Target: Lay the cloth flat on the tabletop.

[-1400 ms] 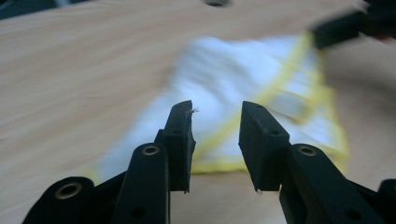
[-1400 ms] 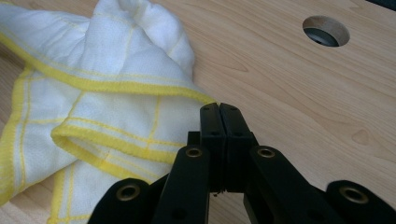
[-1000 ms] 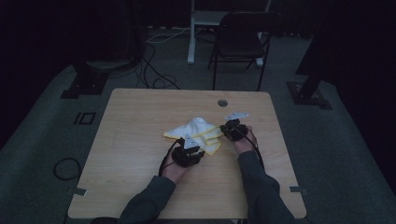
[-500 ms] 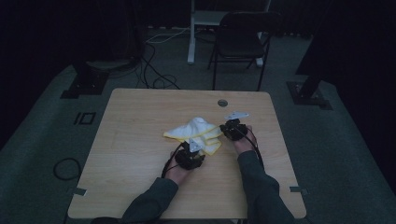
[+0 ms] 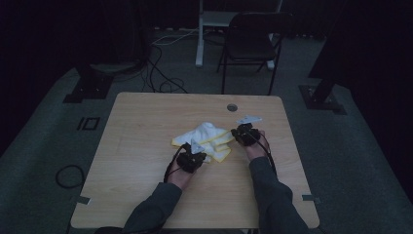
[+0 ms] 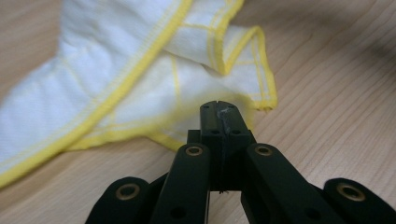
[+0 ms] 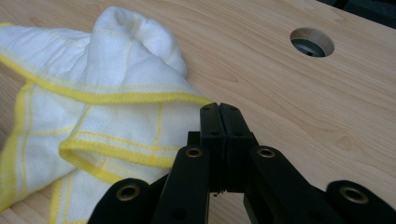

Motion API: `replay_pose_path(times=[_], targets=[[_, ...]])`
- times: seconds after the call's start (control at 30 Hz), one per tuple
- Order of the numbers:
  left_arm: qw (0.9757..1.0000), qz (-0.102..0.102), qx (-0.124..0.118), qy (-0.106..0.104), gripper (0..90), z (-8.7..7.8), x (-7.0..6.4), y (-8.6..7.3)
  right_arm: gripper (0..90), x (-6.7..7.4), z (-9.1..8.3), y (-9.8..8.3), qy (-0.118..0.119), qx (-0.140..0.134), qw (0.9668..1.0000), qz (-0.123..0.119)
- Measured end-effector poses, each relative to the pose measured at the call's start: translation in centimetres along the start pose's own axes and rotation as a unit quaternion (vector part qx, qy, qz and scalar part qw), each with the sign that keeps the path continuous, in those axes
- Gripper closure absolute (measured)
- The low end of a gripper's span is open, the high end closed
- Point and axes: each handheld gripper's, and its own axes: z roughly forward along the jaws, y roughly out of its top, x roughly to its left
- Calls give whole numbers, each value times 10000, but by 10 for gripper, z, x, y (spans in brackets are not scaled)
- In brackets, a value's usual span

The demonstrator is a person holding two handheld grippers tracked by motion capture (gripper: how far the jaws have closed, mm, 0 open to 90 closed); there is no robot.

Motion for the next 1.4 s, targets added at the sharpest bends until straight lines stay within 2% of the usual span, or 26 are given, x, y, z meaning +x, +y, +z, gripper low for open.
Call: replay_pose_path(times=[0.1,0.2,0.23,0.3,0.4,0.53,0.6,0.67,0.7,0.73,0.9,1.03,1.2,1.3,1.4], targets=[[10000,-21,-20,5,900,-4,3,0,900,-1,0,0,-15,12,10000,-1],[9999,41,34,-110,900,0,-2,-1,900,-1,0,1,-16,15,10000,-7],[9998,60,48,-159,880,1,-4,-2,900,-1,0,1,-13,12,10000,-10],[9996,74,86,-273,767,8,-10,-3,900,0,0,2,-18,11,10000,-8],[9993,108,190,-293,675,17,-16,-3,900,1,1,2,-9,14,10000,-12],[9992,221,294,-134,604,28,-22,-1,900,1,0,2,-3,-1,10000,-17],[9990,256,375,-1,614,33,-23,0,900,1,0,2,-3,-10,10000,-11],[9986,293,426,80,762,34,-22,1,900,1,0,2,-5,-12,10000,-12],[9987,198,458,67,762,33,-19,2,900,1,0,2,-8,-12,10000,-13],[9989,170,438,66,858,31,-17,2,900,0,0,2,-14,-6,10000,-30],[9998,24,220,-12,878,12,-6,4,900,-3,-2,2,-46,-21,10000,18],[9996,-259,-94,-15,879,-10,8,4,900,-6,-4,1,-75,-18,10000,39],[9977,-517,-428,4,880,-35,27,6,900,-10,-6,0,-117,-2,9999,84],[9967,-612,-525,20,880,-43,35,7,900,-12,-6,0,-132,-11,9999,111],[9946,-784,-678,98,881,-56,49,8,900,-15,-8,0,-161,2,9998,127]])
